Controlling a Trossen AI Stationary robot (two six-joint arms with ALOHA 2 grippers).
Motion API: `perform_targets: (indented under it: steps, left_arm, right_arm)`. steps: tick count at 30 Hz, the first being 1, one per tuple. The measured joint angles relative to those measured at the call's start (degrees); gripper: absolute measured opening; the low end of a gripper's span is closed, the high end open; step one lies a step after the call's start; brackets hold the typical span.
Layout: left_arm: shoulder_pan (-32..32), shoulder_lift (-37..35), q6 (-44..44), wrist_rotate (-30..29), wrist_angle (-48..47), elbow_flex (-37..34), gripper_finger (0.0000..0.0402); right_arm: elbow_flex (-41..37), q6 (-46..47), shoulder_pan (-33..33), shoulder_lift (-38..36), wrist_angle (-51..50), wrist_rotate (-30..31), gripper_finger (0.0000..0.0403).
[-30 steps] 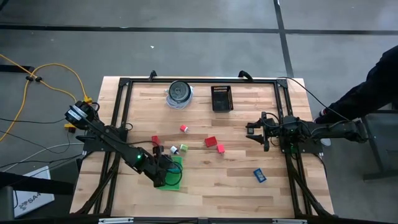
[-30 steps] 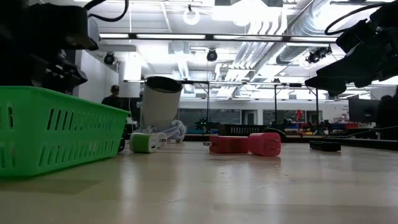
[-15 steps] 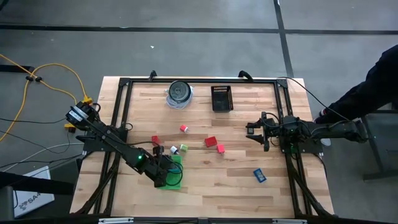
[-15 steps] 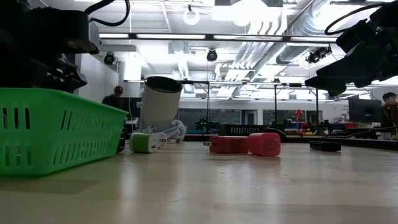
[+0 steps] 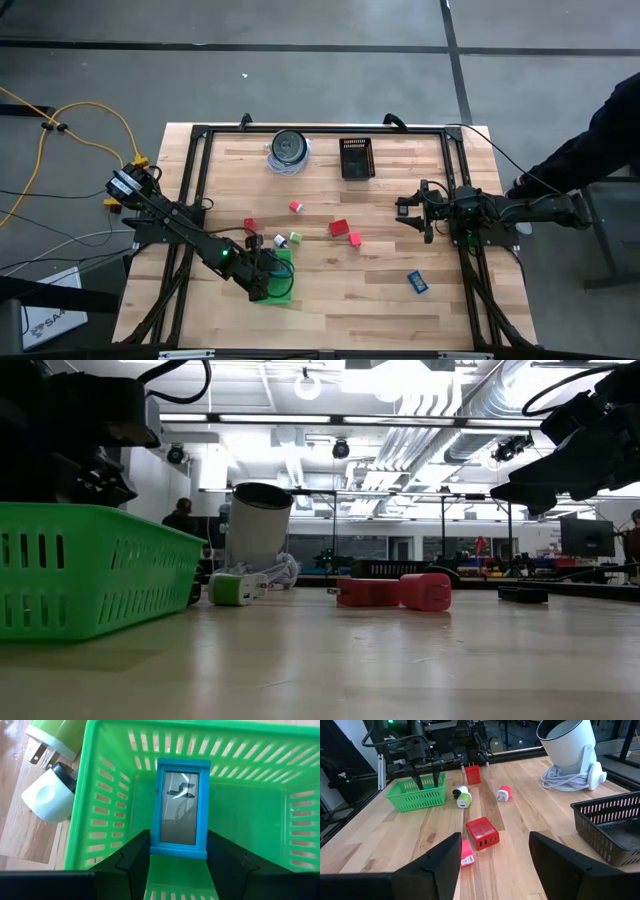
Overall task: Pick & Place Office items
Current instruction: Put the blue digital clock into the green bin, then put the dark blue digital clock into the green bin
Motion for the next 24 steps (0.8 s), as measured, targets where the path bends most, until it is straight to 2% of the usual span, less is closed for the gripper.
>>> perform_targets:
  steps: [10,24]
  left_arm:
    - [0.0,0.0,-0.2,0.0,0.0,0.0,0.0164]
    - [0.0,0.0,-0.1,0.0,0.0,0.0,0.0195]
  right_arm:
    - [0.0,0.0,0.0,0.0,0.0,0.0,0.0219]
    - [0.0,0.0,0.0,0.0,0.0,0.0,0.0219]
